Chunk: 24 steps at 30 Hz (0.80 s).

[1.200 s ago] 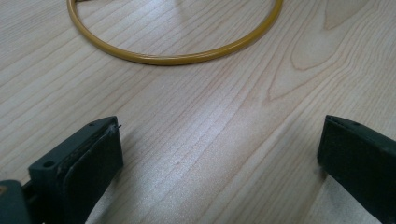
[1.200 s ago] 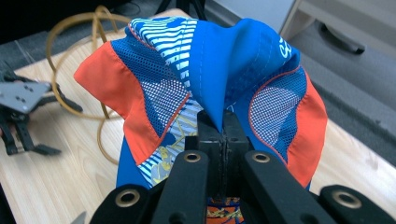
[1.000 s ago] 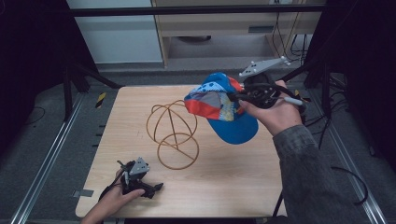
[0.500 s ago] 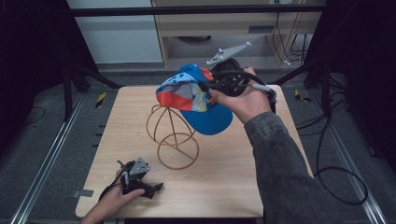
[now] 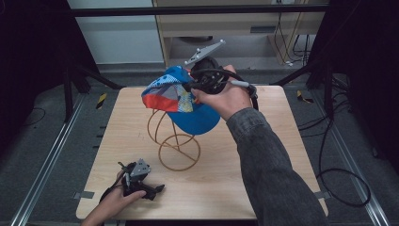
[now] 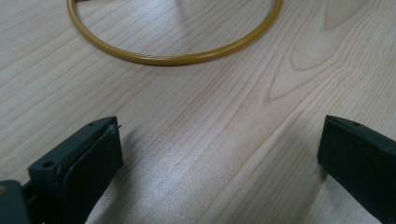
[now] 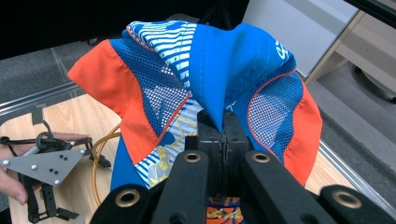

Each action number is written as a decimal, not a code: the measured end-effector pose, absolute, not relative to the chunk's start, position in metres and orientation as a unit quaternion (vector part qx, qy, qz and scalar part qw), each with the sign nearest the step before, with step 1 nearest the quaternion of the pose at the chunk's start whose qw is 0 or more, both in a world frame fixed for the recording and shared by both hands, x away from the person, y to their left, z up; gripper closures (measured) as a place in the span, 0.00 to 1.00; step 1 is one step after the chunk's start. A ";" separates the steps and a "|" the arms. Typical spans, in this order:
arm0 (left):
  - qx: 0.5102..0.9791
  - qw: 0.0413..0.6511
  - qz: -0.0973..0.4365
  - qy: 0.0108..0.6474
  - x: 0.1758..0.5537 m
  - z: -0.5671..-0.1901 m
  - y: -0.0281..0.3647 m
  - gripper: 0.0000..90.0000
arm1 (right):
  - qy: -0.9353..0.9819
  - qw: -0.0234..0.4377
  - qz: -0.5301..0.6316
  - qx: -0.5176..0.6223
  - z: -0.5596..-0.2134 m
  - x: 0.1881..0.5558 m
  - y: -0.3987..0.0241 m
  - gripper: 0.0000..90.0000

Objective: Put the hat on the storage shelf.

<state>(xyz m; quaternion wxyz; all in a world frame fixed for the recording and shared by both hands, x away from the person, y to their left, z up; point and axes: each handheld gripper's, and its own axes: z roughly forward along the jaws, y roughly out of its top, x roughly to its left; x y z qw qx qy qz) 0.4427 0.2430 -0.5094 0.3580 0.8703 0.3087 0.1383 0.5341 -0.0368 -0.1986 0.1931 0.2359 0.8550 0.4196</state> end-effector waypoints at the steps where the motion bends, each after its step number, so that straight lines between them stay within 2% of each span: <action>1: 0.870 0.358 0.138 0.309 0.443 -0.509 0.243 0.00 | 0.855 0.193 0.420 0.236 -0.199 0.534 -0.037 1.00; 24: 0.870 0.358 0.139 0.309 0.443 -0.509 0.243 0.00 | 0.874 0.171 0.391 0.230 -0.213 0.555 0.000 1.00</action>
